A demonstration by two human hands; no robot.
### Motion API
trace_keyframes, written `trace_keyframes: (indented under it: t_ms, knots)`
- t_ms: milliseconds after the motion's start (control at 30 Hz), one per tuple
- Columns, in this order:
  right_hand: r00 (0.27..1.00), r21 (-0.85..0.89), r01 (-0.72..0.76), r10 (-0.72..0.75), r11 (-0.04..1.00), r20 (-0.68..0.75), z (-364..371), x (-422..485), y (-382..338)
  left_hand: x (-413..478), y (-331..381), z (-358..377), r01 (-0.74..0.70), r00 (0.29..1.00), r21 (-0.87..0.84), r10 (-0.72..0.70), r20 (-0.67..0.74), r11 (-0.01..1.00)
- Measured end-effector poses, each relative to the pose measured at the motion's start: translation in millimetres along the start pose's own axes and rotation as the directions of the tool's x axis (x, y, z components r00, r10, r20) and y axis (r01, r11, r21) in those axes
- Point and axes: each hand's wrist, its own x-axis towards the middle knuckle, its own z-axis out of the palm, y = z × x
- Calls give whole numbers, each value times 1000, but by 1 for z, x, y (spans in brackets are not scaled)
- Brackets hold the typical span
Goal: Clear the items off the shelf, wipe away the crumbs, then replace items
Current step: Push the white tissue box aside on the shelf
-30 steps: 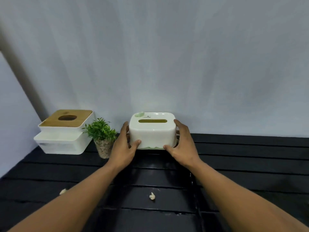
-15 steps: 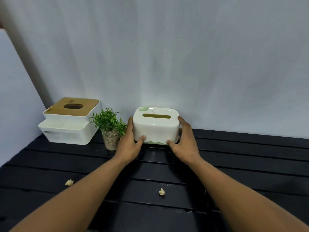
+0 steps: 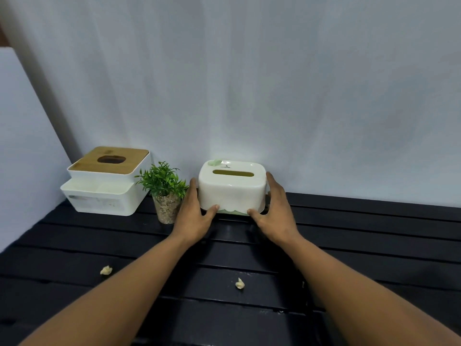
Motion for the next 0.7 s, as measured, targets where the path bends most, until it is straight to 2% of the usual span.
trace_keyframes:
  t_ms: [133,233,533,700]
  knots:
    - [1000,-43,-22,21,999,-11,-18,-7,-12,-13,11,-8,100,991,85,-107,76,991]
    - [999,-50,-33,31,998,-43,-40,-15,-26,-25,31,-18,124,983,65,-131,128,990]
    - [994,-64,-4,-3,998,-112,-143,-88,-78,-93,161,-36,-35,983,160,4,185,986]
    - [985,-59,-33,23,998,-171,-222,-146,-88,-152,236,-23,-118,968,95,93,233,989]
